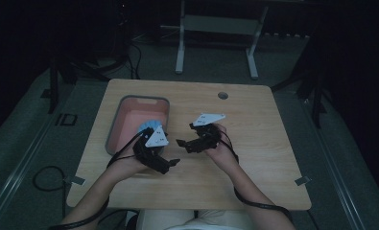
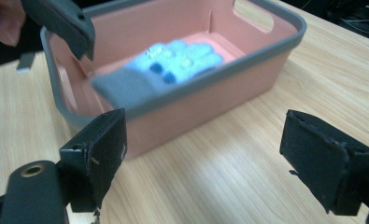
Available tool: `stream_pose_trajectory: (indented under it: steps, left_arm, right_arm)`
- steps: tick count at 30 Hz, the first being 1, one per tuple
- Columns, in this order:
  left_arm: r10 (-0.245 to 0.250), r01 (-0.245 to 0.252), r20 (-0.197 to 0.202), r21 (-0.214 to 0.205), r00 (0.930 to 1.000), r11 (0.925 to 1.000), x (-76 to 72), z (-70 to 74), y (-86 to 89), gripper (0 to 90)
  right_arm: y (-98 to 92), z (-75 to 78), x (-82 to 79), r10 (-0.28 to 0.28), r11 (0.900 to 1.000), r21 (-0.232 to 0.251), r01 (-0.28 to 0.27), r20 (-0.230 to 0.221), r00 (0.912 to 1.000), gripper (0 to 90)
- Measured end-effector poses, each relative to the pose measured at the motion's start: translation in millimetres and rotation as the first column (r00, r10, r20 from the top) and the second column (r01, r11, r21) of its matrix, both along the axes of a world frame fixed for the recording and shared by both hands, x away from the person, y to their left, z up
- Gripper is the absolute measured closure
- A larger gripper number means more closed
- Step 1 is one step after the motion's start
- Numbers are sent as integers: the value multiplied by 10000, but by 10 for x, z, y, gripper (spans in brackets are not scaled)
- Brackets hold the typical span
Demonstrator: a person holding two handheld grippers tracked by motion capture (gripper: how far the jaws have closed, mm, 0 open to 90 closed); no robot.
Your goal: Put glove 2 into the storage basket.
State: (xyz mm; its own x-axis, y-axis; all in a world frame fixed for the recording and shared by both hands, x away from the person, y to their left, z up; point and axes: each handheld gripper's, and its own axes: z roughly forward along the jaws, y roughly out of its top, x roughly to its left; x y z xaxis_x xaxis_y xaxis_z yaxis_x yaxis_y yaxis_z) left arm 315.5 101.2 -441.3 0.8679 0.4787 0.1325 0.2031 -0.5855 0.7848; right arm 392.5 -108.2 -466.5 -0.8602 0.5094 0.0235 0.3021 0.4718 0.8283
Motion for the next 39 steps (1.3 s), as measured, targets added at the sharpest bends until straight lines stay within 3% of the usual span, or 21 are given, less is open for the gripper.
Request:
stream_pose_trajectory:
  steps: [9, 23, 35, 39]
  left_arm:
    - [-477, 480, 194, -198, 9987, 9986, -113, -69, -199, 51]
    - [-1050, 1051, 185, -25, 9943, 9945, -215, -249, -503, 51]
    - [-1529, 1529, 135, 21, 9882, 9882, -236, -517, -729, 51]
    - [-1720, 1715, 168, 266, 9850, 9848, -251, -628, -798, 51]
  right_arm:
    - [-208, -115, -122, 13, 9999, -155, -10, 206, 9998, 147]
    - [-548, -347, -268, -265, 9991, -329, 270, 162, 9995, 145]
    - [-795, -510, -331, -669, 9972, -338, 673, 142, 9977, 140]
    - [-831, -604, -372, -685, 9964, -491, 687, 66, 9976, 140]
